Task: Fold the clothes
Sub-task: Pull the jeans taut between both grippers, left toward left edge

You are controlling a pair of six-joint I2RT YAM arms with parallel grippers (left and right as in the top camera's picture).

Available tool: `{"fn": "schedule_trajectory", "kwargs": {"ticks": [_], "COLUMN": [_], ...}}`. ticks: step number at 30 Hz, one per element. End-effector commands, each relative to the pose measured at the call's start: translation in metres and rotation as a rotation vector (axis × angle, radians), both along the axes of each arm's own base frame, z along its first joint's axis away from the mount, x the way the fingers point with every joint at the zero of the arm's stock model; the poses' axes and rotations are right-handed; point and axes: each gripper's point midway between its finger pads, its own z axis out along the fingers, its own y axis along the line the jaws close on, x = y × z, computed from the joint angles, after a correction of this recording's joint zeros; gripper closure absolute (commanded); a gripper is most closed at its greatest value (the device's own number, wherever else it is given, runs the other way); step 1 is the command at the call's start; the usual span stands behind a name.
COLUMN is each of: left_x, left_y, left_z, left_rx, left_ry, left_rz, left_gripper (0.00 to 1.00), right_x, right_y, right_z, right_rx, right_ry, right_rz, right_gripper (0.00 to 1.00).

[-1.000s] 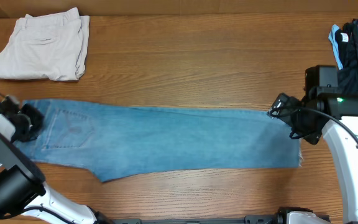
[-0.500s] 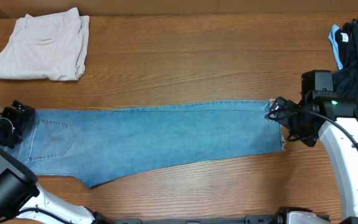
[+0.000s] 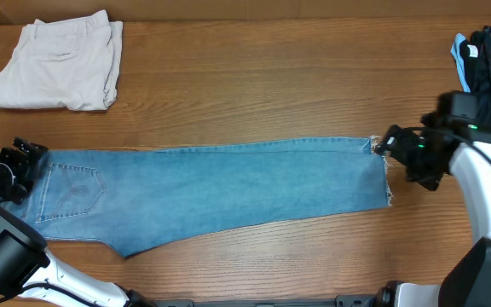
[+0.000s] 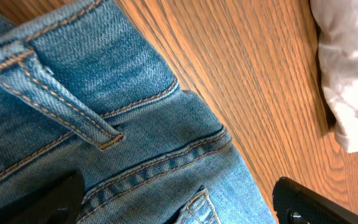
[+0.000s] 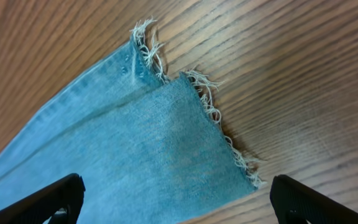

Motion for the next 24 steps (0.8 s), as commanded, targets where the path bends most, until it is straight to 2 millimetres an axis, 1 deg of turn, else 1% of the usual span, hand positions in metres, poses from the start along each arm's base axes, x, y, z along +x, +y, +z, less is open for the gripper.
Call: {"fn": "schedule_trajectory", "kwargs": {"ticks": [1,2,3,7,9,12,15,18,20,24], "left_x": [0.013,0.015,0.021,0.038,0.047,0.053,0.053,0.048,0.047,0.045], "left_y": [-0.031,-0.035,-0.042,-0.066,-0.078,-0.081,-0.081,-0.084,-0.086,-0.095], "left_z": [0.000,0.005,0.014,0.046,0.064,0.080,0.086,0.084,0.083,0.084], "left_rx": [-0.058,-0.047,-0.029,0.024,0.061,0.116,0.133,0.115,0.103,0.041], "left_ry": [-0.018,-0.025,-0.038,-0.088,-0.122,-0.152,-0.157,-0.137,-0.133,-0.128], "left_rz": [-0.075,-0.092,-0.123,-0.201,-0.238,-0.256,-0.256,-0.254,-0.255,-0.236], "left_gripper": [0.00,0.00,0.00,0.00,0.00,0.00,0.00,0.00,0.00,0.00], "right_x": [0.003,0.003,0.004,0.010,0.004,-0.004,-0.011,-0.022,-0.026,-0.022], "right_y": [0.005,0.000,-0.009,-0.031,-0.044,-0.053,-0.056,-0.060,-0.061,-0.058], "right_z": [0.007,0.005,0.004,0.004,-0.001,-0.009,-0.019,-0.034,-0.040,-0.047], "right_rx": [0.182,0.186,0.181,0.146,0.101,0.075,0.082,0.083,0.084,0.092], "right_ry": [-0.108,-0.110,-0.120,-0.157,-0.123,-0.094,-0.081,-0.059,-0.057,-0.100], "right_rz": [0.135,0.125,0.105,0.059,0.027,0.001,-0.026,-0.053,-0.062,-0.039], "right_gripper": [0.00,0.00,0.00,0.00,0.00,0.00,0.00,0.00,0.00,0.00]}}
